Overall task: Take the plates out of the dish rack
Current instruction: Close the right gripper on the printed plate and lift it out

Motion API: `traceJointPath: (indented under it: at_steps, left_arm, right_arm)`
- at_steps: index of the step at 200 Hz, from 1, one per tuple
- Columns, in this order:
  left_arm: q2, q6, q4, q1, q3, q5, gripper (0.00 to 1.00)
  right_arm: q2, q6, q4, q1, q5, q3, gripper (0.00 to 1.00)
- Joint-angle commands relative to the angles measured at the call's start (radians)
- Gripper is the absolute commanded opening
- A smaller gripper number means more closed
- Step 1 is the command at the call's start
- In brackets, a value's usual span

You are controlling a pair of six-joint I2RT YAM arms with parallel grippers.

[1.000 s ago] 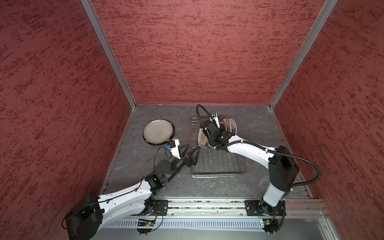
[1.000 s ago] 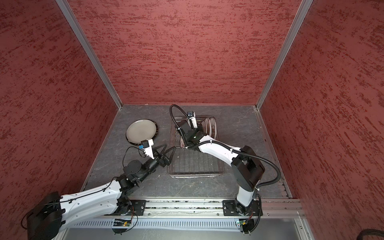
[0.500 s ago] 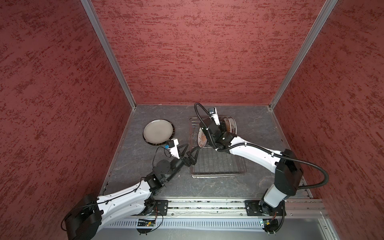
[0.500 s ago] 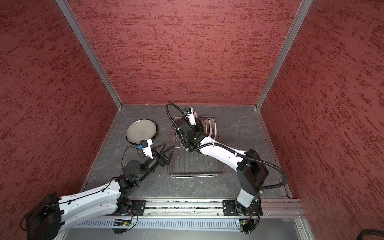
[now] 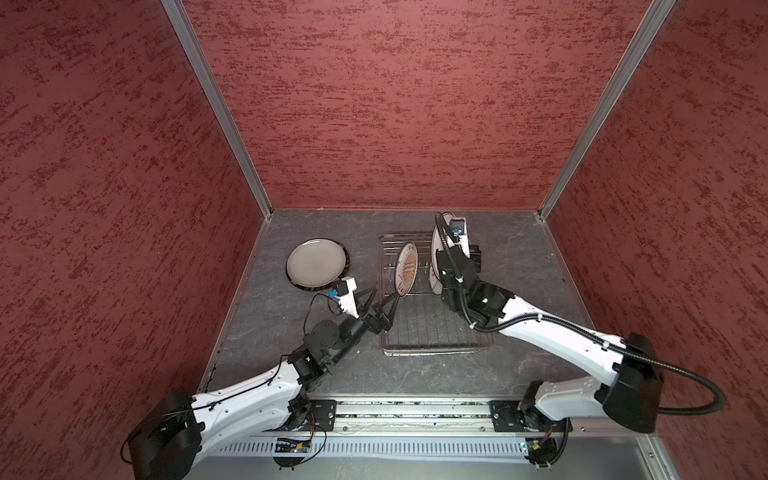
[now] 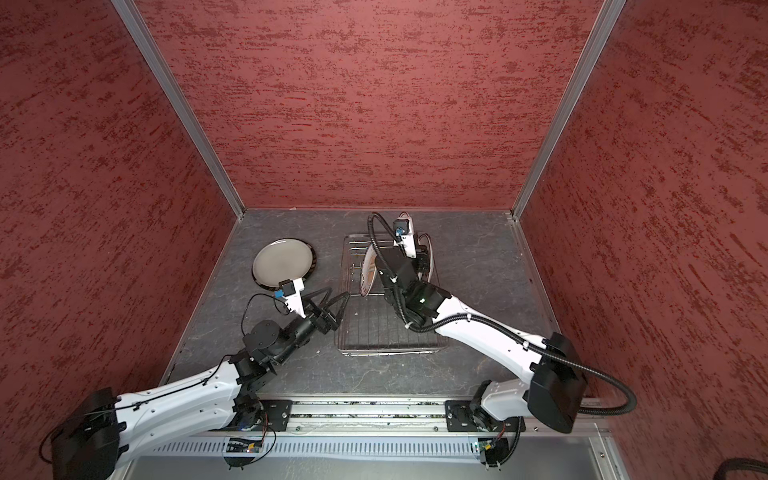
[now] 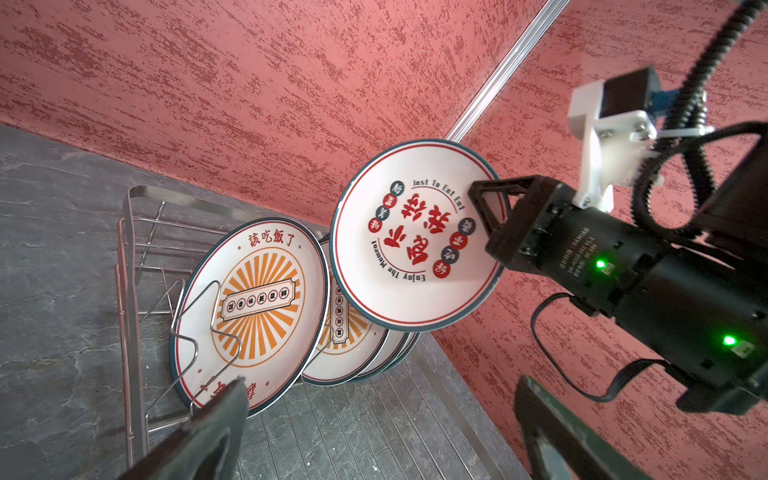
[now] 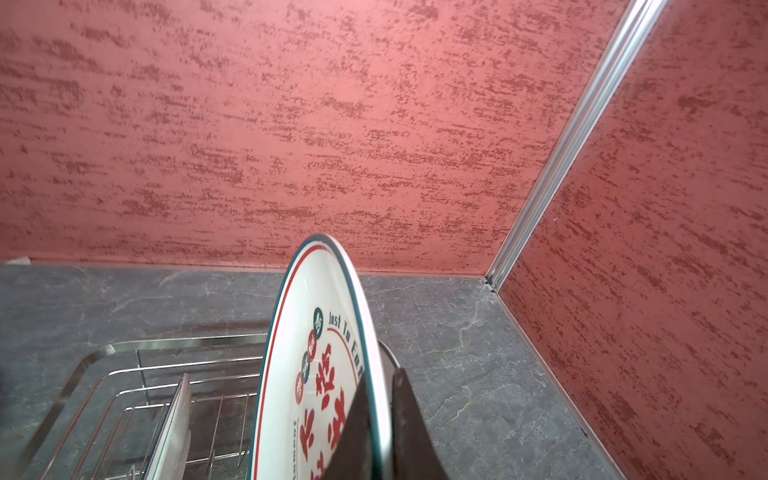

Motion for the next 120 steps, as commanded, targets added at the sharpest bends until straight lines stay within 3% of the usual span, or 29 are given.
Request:
traceJointPath:
  at_steps: [1, 66, 97, 120]
  left_arm:
    - [-0.013, -0.006, 0.017, 0.001, -0.018, 0.02, 1.0]
    - [-0.053, 0.026, 0.051, -0.007, -0.036, 0.068, 1.0]
    - [-0.073, 0.041, 0.073, -0.008, -0.049, 0.093, 0.99]
    - [-0.101, 0.082, 0.01, -0.035, -0.038, 0.032, 0.99]
  right_arm:
    - [-0.099, 0.038, 0.099, 0.007, -0.058, -0.048, 0.0]
    - [-0.369, 0.146, 0.131, -0.015, -0.24, -0.243, 0.0]
    - [-0.445, 0.241, 0.068, -0.087, -0.442, -0.276, 0.0]
    - [-0.467, 0.311, 0.048, -0.132, -0.637, -0.289, 0.0]
